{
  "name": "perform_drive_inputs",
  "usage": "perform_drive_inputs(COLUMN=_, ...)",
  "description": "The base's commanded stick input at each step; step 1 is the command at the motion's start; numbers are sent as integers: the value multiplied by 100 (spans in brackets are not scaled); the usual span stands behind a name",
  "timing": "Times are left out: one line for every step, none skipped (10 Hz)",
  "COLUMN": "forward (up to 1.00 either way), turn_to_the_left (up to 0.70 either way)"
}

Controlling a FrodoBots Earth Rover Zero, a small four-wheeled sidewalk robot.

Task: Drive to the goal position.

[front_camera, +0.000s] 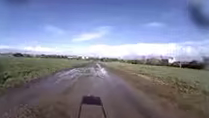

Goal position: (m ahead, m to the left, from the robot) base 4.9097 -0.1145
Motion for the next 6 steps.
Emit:
perform_drive_inputs(forward=70, turn_to_the_left=9)
perform_drive_inputs(forward=70, turn_to_the_left=3)
perform_drive_inputs(forward=70, turn_to_the_left=8)
perform_drive_inputs(forward=70, turn_to_the_left=25)
perform_drive_inputs(forward=70, turn_to_the_left=32)
perform_drive_inputs(forward=70, turn_to_the_left=24)
